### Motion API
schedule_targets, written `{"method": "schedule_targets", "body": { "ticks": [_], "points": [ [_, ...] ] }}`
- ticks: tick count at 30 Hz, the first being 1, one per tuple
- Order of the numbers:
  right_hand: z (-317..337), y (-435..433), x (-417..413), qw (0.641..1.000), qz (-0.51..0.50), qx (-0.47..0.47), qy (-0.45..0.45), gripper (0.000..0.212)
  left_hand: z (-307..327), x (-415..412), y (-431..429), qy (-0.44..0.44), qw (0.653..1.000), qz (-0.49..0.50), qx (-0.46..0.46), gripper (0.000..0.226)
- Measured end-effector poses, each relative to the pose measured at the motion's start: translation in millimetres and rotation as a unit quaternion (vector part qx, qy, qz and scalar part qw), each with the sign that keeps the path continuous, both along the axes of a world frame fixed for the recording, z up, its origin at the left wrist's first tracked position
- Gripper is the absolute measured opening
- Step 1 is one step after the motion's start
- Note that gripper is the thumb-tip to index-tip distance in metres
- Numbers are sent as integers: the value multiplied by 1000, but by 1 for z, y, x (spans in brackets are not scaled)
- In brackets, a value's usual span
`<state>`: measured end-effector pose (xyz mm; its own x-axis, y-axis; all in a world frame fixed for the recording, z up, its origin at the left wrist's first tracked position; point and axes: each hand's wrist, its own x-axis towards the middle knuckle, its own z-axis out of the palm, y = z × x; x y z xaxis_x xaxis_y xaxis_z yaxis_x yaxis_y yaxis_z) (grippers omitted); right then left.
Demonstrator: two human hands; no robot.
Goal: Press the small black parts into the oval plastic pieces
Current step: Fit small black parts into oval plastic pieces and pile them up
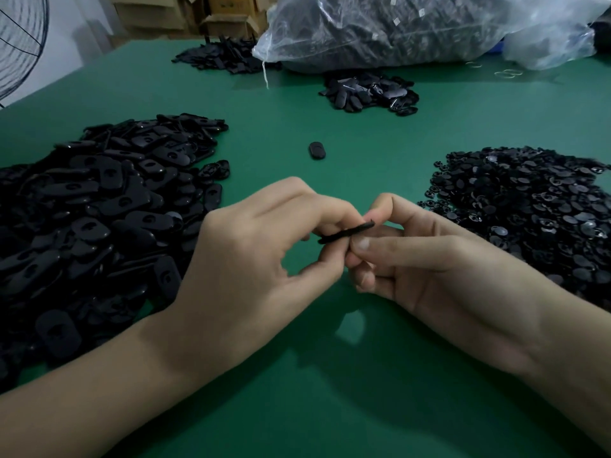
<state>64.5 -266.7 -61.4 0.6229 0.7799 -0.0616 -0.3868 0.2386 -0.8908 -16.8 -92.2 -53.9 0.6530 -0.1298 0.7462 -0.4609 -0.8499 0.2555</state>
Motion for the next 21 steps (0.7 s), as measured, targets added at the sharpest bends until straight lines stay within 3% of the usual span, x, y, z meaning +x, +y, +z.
{"method": "schedule_targets", "body": {
  "ticks": [6,11,13,17,21],
  "points": [
    [6,3,-7,968,-108,-77,-213,11,-4,7,2,85,985,-10,-147,15],
    [3,4,-5,925,-163,-143,-311,8,-10,9,3,147,957,-13,-249,19],
    [1,4,-3,929,-179,-143,-291,11,-10,9,4,155,960,-8,-231,28],
    [1,2,0,946,-168,-146,-237,21,2,13,9,173,980,-41,-90,54],
    [1,1,2,953,-155,-147,-214,25,14,21,20,234,967,-75,-63,51]
  ]
}}
